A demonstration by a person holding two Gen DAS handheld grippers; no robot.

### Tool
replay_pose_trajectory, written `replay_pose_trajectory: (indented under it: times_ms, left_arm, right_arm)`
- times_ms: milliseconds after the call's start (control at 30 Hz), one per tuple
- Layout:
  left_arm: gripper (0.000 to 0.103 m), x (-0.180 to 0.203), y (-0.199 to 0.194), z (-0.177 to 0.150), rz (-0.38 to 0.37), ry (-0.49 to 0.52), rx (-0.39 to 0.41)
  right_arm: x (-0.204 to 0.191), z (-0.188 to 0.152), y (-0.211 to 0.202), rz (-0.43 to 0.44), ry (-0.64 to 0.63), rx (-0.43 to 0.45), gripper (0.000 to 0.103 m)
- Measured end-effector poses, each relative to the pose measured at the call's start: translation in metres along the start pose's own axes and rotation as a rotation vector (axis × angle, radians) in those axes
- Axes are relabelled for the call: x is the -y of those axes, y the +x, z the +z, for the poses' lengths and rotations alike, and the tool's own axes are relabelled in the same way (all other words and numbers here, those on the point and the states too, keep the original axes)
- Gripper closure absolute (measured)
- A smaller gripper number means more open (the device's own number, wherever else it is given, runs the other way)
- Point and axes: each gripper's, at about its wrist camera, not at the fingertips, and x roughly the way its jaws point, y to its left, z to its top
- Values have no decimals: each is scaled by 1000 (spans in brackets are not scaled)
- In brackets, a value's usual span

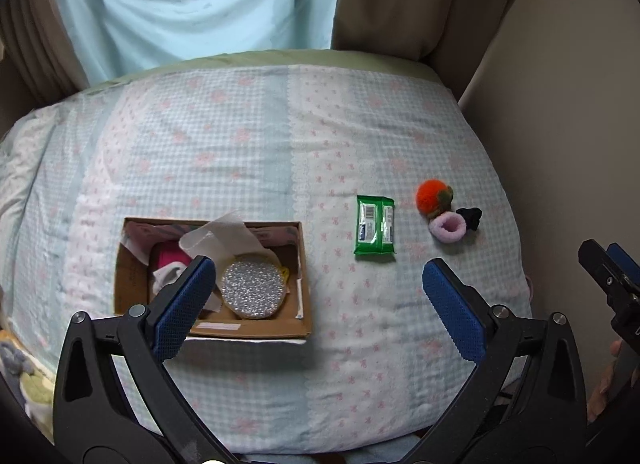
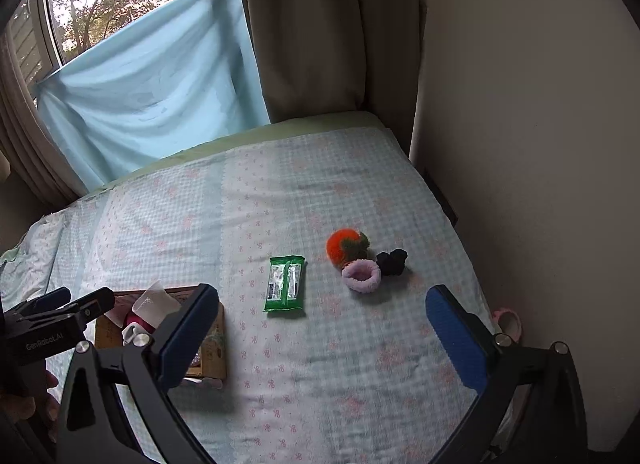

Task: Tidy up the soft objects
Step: 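Move both tools back toward the green wipe pack and pompom, then grasp the green wipe pack with the left tool while the right tool grasps the pink scrunchie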

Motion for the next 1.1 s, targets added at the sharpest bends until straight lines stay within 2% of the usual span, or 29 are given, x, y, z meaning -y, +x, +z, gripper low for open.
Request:
replay_pose_trajectory:
  times_ms: [233,500,633,700,833,933,1100]
  left_arm:
    - [0,56,55,21,-1,1,-53]
    - [0,102,173,30,-24,56,-114]
    - [0,112,239,20,-15,70,-121]
    - [0,114,271,11,-18,66,-126]
    - [3,111,327,-13,-14,26,-137]
    - [4,110,351,-28,-4,24,-122]
    - [4,111,367,-35,1,51,-92]
  right_arm:
    - [35,2,63,4,70,-80,0]
    - [74,-8,153,-37,207,-106,0]
    - [79,-20,211,-63,237,-135,0]
    - [74,-31,237,-97,213,-138,0]
    - [66,-47,283,-128,194,-147,0]
    - [64,-56,306,-138,200,-150,0]
    - [64,-64,327,-145,215,-163,0]
